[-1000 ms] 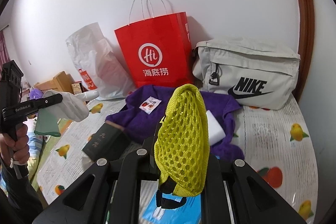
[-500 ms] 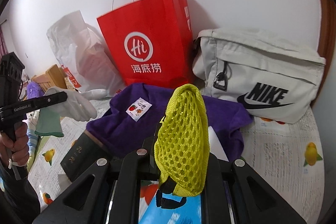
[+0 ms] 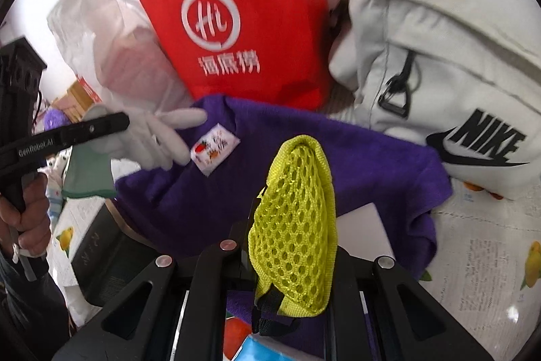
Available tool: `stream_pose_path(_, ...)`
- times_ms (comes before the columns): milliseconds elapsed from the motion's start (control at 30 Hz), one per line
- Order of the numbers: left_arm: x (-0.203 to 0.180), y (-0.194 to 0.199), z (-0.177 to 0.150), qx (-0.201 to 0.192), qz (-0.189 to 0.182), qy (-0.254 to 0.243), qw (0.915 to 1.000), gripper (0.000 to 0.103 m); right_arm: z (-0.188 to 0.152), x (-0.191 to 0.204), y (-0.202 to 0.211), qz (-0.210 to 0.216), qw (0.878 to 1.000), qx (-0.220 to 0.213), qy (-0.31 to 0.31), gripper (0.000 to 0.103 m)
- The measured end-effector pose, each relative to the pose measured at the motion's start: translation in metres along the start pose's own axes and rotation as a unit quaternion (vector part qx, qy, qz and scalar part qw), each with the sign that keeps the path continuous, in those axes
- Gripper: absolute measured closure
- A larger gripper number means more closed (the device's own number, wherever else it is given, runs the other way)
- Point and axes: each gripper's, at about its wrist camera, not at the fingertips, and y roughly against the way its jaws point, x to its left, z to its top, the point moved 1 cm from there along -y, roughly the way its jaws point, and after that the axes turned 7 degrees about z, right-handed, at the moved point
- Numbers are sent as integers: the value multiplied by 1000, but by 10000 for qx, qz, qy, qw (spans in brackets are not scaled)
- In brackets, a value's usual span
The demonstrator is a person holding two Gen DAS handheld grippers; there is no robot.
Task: Organize soft objects
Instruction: 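Carry the glove and yellow pouch over the purple towel with both tools, then open right tool dropping yellow pouch on towel while left tool releases glove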
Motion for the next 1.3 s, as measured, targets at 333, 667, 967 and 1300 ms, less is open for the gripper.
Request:
stream_pose_path(333, -3, -39, 3, 394, 71, -12, 9992, 95, 2, -5, -25, -50, 9995, 310, 19, 89)
stream_pose_path(667, -1, -62, -7, 740, 128, -44, 9972, 93, 5, -9, -28, -210, 9990, 358, 152, 83)
stream_pose_path(967, -3, -67, -7, 789, 222, -87, 9966, 65, 8, -15, -10, -522, 9982, 30, 296, 51)
stream_pose_path(1300, 2, -35, -2, 442, 315, -88, 9985, 39, 13, -13, 15, -867, 9951, -390, 289, 43)
